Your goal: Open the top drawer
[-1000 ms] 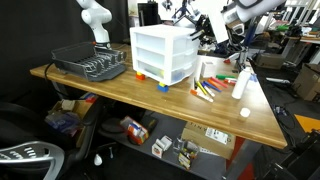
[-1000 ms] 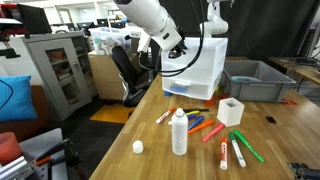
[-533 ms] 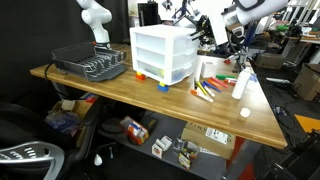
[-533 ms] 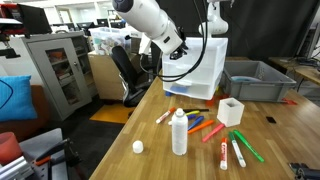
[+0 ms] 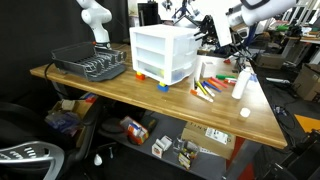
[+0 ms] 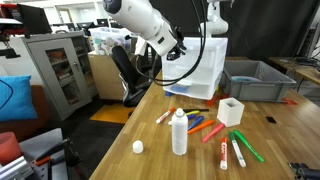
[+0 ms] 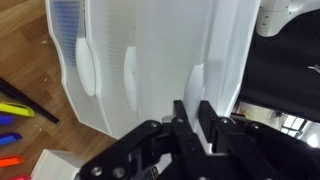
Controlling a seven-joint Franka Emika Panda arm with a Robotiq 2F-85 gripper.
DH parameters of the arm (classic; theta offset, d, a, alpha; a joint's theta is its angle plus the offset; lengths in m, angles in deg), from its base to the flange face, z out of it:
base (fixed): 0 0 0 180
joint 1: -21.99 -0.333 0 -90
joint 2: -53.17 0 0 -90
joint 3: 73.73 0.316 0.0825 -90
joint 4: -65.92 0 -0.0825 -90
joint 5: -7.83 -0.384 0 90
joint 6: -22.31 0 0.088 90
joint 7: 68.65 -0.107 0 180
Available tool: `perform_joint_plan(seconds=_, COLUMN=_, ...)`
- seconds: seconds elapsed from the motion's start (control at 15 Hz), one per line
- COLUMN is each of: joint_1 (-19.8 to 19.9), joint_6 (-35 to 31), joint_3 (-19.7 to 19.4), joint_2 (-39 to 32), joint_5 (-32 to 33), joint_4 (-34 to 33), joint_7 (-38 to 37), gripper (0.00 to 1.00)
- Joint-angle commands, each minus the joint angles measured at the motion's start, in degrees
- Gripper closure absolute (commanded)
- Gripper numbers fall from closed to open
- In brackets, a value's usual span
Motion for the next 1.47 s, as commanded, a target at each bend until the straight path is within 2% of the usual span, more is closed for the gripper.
perform_joint_plan(seconds=0.0, joint_1=-0.6, joint_6=0.5, joint_3=-0.9, joint_2=2.7, joint_5=-2.6, joint_4=2.9, joint_7=3.4, gripper=0.95)
perform_joint_plan(seconds=1.13, joint_1=-0.9, joint_6=-1.2, joint_3=-0.4, joint_2=10.3, joint_5=-6.1, joint_4=11.9, joint_7=8.9, gripper=0.95)
perform_joint_plan(seconds=1.2, joint_1=-0.9, joint_6=-1.3, joint_3=-0.7, joint_2=10.8, joint_5=-4.2, joint_4=12.4, joint_7=7.2, gripper=0.95)
perform_joint_plan(seconds=1.4, joint_1=-0.8, joint_6=-1.7, joint_3=-0.7, joint_2=12.1, joint_5=-4.3, joint_4=13.9, joint_7=7.3, gripper=0.95)
